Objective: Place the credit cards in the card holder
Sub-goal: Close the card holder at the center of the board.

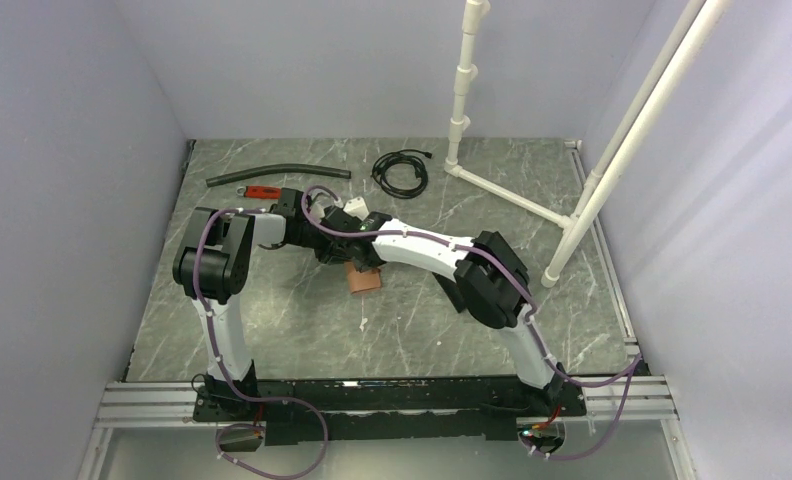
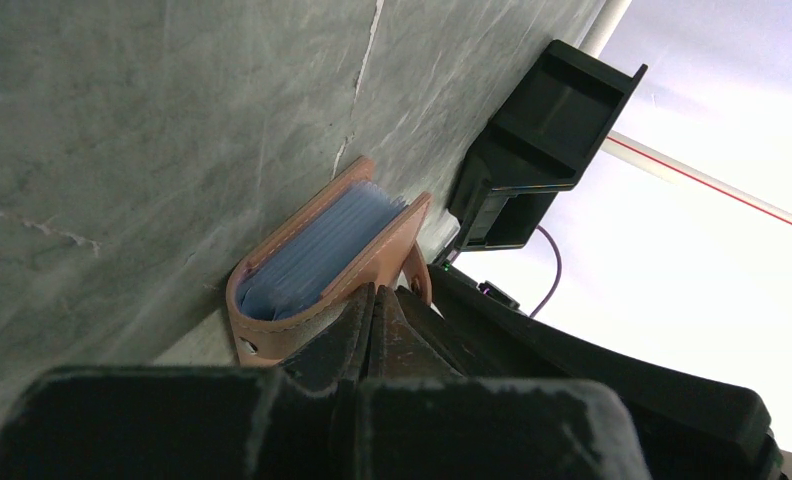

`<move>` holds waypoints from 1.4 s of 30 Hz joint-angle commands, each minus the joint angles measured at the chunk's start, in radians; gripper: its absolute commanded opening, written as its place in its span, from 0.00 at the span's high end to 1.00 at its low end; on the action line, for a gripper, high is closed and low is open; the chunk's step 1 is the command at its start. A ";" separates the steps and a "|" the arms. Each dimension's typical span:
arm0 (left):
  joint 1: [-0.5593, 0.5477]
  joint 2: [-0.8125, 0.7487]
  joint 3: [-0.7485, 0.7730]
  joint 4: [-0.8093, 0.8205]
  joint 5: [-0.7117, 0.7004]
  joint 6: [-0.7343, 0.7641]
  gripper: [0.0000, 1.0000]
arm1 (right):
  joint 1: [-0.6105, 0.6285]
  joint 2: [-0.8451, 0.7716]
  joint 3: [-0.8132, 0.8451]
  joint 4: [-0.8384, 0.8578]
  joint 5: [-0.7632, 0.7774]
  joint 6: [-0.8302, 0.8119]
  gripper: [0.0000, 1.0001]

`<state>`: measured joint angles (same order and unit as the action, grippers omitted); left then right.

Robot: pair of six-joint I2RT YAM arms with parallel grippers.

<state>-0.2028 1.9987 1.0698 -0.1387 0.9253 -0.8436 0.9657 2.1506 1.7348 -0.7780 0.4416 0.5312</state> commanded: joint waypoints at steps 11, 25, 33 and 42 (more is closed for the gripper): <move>-0.006 -0.001 -0.014 -0.002 -0.020 0.008 1.00 | -0.003 -0.008 0.054 -0.012 0.053 -0.023 0.76; -0.006 -0.003 -0.016 -0.002 -0.024 0.012 1.00 | -0.001 -0.043 0.045 -0.015 0.054 -0.030 0.84; -0.007 -0.003 -0.018 0.001 -0.023 0.011 1.00 | -0.001 -0.058 0.051 -0.026 0.061 -0.033 0.79; -0.007 -0.005 -0.018 0.001 -0.026 0.014 1.00 | -0.002 -0.058 0.038 -0.021 0.059 -0.045 0.87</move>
<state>-0.2028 1.9987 1.0676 -0.1337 0.9260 -0.8440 0.9646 2.1429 1.7473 -0.7929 0.4725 0.4992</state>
